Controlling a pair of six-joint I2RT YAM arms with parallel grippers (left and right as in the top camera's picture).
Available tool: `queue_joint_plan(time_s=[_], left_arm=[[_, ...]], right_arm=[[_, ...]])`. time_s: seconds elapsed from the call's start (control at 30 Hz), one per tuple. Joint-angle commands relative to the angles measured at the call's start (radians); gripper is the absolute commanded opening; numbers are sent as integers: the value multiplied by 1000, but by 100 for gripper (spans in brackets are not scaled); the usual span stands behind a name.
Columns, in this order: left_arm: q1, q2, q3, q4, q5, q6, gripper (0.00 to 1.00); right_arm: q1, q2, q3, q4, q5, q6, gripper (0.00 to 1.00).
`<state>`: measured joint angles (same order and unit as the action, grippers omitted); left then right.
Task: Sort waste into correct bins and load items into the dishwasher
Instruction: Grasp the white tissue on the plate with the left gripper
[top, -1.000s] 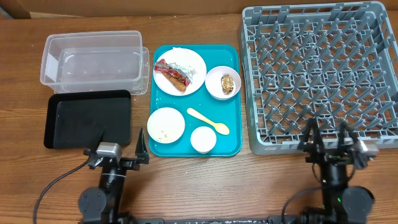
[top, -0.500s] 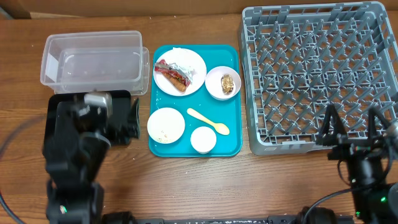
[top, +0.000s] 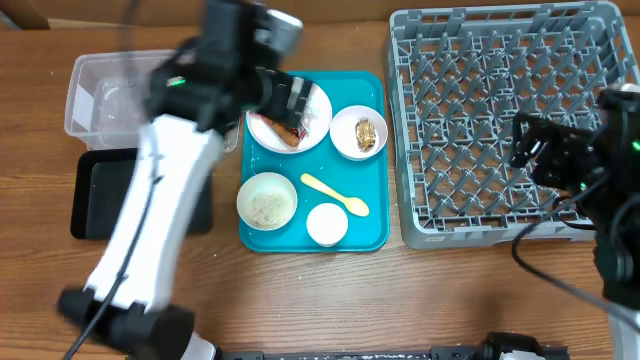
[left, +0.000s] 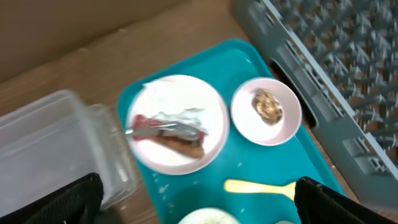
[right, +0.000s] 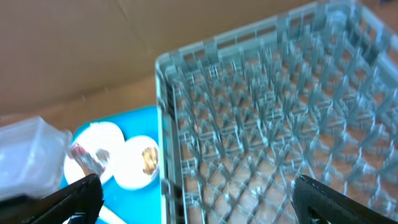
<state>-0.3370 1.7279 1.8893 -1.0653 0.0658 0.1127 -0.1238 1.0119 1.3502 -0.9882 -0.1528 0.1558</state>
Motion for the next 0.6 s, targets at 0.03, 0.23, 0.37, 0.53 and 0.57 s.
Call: queue_joint_plan(time_s=[0.03, 0.23, 0.37, 0.53, 0.57], left_arm=[[-75, 159, 29, 47, 6, -1, 100], [-35, 294, 142, 206, -18, -513, 99], [-11, 356, 269, 173, -54, -558, 100], [20, 500, 369, -37, -102, -632, 100], [25, 523, 369, -50, -99, -640, 100]], right_arm=[[0, 31, 26, -63, -6, -7, 100], [0, 40, 26, -103, -6, -7, 100], [0, 41, 25, -133, -6, -7, 100], [0, 41, 24, -169, -6, -7, 100], [0, 41, 24, -175, -6, -7, 100]])
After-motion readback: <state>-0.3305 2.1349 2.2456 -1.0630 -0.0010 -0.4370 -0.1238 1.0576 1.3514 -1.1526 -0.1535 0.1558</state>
